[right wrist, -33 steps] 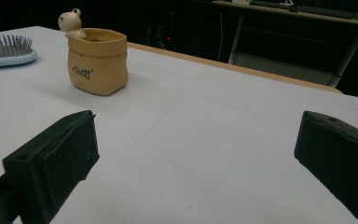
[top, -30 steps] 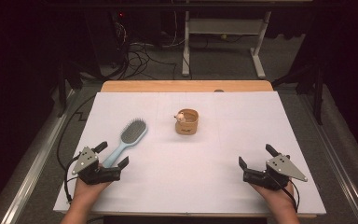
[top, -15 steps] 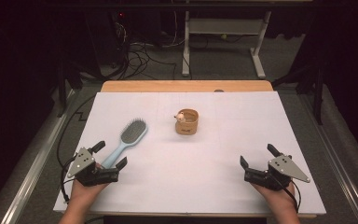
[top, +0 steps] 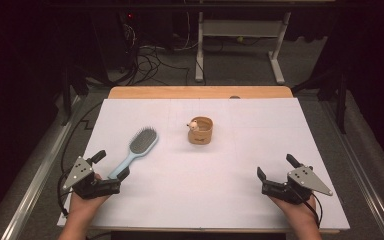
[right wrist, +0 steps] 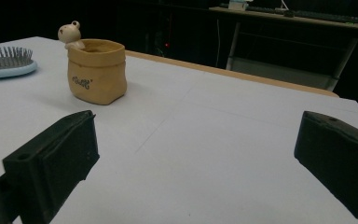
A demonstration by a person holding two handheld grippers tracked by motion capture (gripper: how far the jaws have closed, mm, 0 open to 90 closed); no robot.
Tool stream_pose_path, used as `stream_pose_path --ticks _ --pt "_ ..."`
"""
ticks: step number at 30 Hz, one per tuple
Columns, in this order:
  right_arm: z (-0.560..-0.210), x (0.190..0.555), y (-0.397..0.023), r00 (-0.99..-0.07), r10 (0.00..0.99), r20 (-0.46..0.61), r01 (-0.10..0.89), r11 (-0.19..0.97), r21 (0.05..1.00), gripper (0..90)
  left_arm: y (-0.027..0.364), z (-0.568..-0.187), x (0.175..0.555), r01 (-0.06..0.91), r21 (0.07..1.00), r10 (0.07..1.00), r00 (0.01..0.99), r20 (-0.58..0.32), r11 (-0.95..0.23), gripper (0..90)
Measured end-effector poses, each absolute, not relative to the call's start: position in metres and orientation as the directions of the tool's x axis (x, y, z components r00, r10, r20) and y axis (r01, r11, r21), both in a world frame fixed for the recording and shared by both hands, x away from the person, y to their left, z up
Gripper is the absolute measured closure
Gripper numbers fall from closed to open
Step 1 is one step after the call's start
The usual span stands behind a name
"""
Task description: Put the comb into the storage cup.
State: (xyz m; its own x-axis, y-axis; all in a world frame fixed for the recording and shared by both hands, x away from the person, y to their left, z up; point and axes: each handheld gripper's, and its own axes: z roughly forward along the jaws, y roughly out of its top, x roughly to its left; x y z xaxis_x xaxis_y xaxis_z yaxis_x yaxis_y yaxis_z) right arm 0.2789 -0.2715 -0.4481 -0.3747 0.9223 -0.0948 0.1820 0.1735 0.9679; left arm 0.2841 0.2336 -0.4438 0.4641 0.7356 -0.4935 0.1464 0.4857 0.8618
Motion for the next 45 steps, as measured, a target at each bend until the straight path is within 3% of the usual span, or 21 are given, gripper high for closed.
stream_pose_path --ticks 9,30,45 --pt "-0.448 0.279 -0.272 -0.371 0.925 -0.088 0.182 0.165 0.969 0.2 0.239 -0.441 0.282 0.147 0.850 0.718 0.473 -0.510 0.506 6.9" --pt "-0.447 0.279 -0.272 -0.366 0.927 -0.080 0.178 0.154 0.972 0.2 0.252 -0.448 0.293 0.185 0.847 0.757 0.384 -0.528 0.498 0.5" --pt "-0.449 0.281 -0.270 -0.376 0.923 -0.084 0.182 0.163 0.970 0.2 0.246 -0.464 0.300 0.313 0.860 0.808 0.320 -0.495 0.403 0.5"
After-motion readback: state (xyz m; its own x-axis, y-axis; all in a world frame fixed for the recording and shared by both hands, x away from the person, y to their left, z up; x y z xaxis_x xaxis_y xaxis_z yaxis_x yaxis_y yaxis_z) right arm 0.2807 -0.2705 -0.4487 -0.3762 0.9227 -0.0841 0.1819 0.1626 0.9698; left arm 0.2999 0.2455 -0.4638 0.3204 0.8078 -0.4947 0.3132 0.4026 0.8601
